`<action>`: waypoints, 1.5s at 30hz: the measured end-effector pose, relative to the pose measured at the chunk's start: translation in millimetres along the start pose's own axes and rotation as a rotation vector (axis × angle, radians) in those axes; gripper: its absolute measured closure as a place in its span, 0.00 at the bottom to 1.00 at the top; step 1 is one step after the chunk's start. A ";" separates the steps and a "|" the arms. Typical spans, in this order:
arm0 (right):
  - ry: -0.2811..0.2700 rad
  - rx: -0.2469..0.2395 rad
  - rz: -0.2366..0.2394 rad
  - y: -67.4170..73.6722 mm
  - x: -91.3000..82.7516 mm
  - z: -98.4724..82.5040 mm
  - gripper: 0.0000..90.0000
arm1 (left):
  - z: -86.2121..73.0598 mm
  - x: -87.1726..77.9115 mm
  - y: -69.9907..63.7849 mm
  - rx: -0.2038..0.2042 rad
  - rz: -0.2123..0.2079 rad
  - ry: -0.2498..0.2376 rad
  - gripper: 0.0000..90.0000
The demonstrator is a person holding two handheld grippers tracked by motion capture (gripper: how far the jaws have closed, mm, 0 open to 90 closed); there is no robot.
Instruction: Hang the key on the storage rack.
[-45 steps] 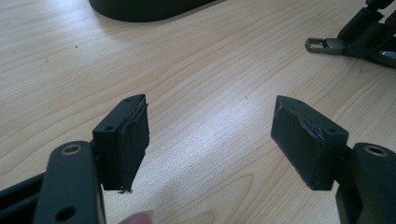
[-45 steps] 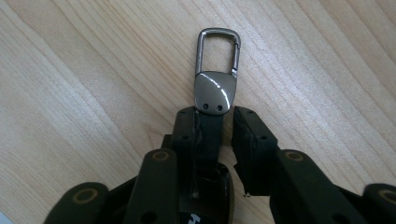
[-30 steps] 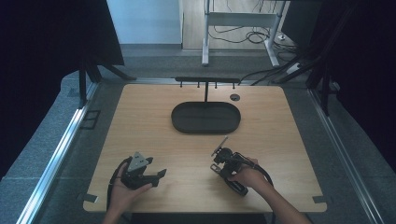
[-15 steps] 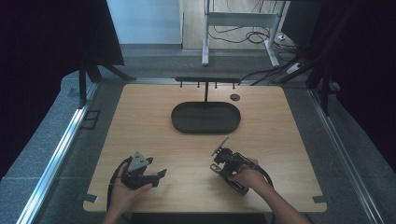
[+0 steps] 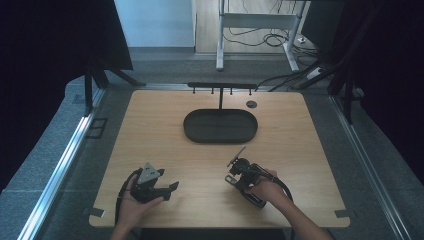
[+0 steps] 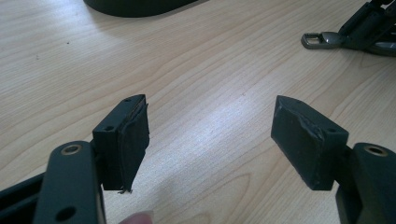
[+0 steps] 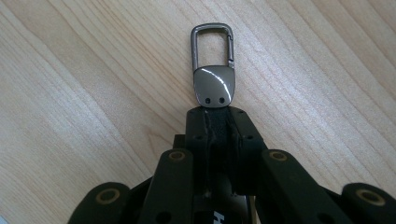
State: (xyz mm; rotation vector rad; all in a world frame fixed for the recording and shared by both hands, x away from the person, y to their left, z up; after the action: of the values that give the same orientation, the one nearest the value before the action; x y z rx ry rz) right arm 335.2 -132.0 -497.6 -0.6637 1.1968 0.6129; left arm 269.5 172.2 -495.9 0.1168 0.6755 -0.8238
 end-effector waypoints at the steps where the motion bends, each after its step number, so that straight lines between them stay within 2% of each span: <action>1: 0.000 0.000 0.000 0.0 0.0 0.0 0.89 | 0.0 0.0 0.0 0.000 0.000 0.000 0.31; 9: -0.013 0.005 0.001 -1.0 -1.6 -1.0 0.89 | 0.1 0.3 -0.5 -0.001 0.003 0.001 0.31; 13: -0.036 0.010 0.010 -4.4 -6.0 -3.4 0.90 | 0.3 -0.4 -0.6 0.001 0.001 -0.002 0.31; 15: -0.062 0.024 -0.011 -6.6 -9.2 -4.6 0.90 | 0.1 -0.7 0.0 0.001 -0.001 -0.003 0.31; 17: -0.091 0.043 -0.001 -10.5 -13.5 -6.6 0.90 | 0.0 -1.4 0.9 -0.001 -0.003 -0.005 0.31; 25: -0.118 0.059 0.001 -14.2 -19.3 -11.4 0.90 | -0.3 -5.8 5.3 -0.011 0.004 -0.015 0.31; 37: -0.170 0.073 0.012 -14.6 -31.8 -19.9 0.90 | -0.2 -3.5 3.3 -0.007 0.002 -0.011 0.31; 43: -0.230 0.093 -0.005 -15.1 -43.2 -22.8 0.90 | -0.2 -4.9 4.7 -0.011 0.003 -0.014 0.31; 45: -0.271 0.095 -0.019 -14.1 -49.2 -24.9 0.90 | 0.1 -4.6 3.7 -0.007 0.003 -0.012 0.31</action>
State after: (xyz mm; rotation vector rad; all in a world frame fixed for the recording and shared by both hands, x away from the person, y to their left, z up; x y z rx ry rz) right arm 317.5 -163.8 -453.8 -0.4942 0.9597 0.6049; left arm 270.0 177.7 -493.6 0.1060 0.6669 -0.8188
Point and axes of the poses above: each handheld gripper's, and its own axes: x roughly forward along the jaws, z roughly out of its top, y roughly to its left, the point moved 2 cm from there along x, roughly forward along the jaws, and after that the axes turned 9 degrees about -z, right-handed, at the moved point
